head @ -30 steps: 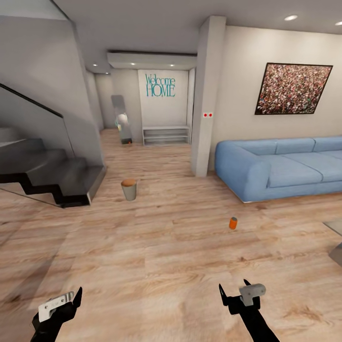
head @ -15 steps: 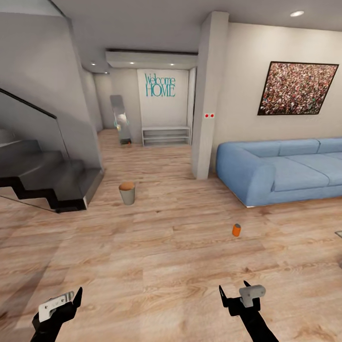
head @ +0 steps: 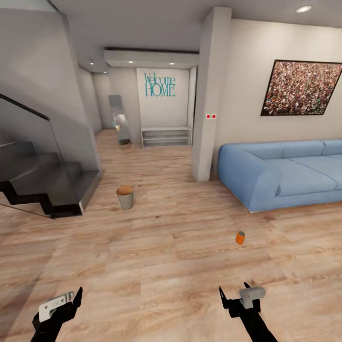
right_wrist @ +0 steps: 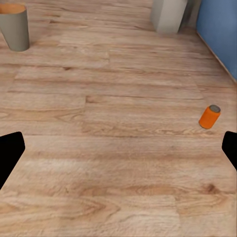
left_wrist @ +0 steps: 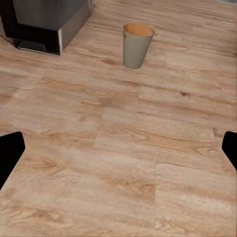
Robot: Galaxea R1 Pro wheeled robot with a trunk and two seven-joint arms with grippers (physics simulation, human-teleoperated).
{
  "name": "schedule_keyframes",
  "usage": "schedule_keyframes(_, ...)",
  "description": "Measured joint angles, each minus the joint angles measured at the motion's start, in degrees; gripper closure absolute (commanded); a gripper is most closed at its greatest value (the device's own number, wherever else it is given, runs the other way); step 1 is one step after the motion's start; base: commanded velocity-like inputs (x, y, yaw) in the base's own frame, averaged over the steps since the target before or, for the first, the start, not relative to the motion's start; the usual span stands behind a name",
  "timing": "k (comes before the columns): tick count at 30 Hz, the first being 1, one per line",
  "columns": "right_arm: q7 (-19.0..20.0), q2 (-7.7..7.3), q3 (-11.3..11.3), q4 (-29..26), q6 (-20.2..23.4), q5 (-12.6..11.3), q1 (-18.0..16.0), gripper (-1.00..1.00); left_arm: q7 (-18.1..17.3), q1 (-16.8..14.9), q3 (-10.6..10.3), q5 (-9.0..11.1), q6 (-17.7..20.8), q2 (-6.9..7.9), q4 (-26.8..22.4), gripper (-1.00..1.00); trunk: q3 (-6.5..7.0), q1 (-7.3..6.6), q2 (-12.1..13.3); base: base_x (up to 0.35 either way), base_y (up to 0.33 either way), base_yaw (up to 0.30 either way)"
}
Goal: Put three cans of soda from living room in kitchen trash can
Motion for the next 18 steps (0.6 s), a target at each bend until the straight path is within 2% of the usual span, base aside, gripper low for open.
schedule_keyframes(7, -0.17, 0.03, 0.05, 0.09, 0.00, 0.03, 0.00, -1.00, 0.00, 0.00, -0.05, 0.00, 0.00, 0.00, 0.04, -1.00, 0.00, 0.00, 0.00, 0.283, 0.000, 0.035)
schedule_keyframes(18, -0.22, 0.09, 0.07, 0.15, 0.00, 0.03, 0.00, -1.00, 0.00, 0.00, -0.09, -0.04, 0.00, 0.00, 0.06, -1.00, 0.00, 0.00, 0.00, 0.282, 0.000, 0.141)
